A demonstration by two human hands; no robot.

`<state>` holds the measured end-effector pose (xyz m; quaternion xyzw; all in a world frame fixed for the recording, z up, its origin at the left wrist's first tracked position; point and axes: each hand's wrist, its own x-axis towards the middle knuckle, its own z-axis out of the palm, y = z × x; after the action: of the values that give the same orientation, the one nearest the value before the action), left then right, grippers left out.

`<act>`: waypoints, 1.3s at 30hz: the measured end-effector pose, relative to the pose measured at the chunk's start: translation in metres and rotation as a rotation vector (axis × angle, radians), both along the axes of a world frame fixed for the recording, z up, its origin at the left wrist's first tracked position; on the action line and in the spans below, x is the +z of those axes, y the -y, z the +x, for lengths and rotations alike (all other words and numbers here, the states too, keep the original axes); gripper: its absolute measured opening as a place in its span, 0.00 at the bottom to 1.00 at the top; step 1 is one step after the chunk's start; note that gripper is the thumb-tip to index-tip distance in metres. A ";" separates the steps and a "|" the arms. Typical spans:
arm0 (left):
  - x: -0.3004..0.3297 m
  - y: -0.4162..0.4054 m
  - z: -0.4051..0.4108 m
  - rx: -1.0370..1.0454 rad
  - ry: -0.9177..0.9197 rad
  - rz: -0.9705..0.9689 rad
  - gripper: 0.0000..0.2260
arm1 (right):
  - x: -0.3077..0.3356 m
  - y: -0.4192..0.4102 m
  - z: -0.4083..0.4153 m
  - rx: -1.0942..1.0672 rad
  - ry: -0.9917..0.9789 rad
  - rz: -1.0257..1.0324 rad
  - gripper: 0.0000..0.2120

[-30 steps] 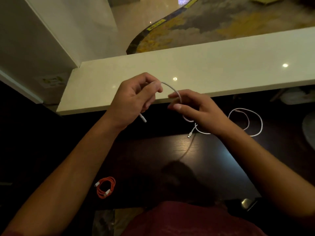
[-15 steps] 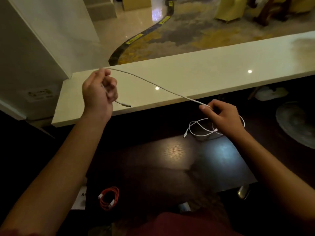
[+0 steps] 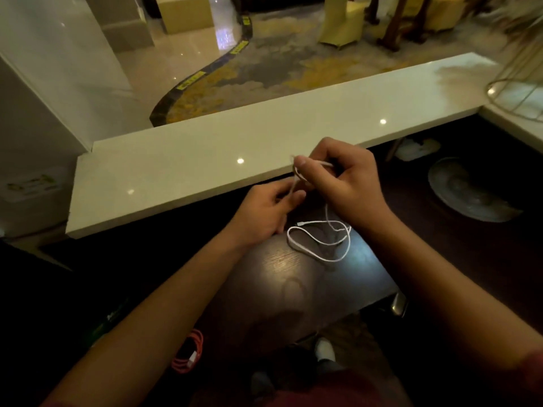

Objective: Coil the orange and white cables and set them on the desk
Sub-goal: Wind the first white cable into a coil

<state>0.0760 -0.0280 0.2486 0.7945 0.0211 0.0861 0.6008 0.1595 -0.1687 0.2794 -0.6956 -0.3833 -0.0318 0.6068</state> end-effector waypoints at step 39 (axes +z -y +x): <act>-0.053 -0.097 0.061 1.361 0.208 -0.519 0.14 | -0.066 0.118 0.193 -0.255 0.101 -0.532 0.27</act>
<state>0.1367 0.0691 0.1961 0.4255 0.4722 0.5073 0.5819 0.3529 -0.2869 0.2136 -0.8704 -0.3174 -0.0410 0.3743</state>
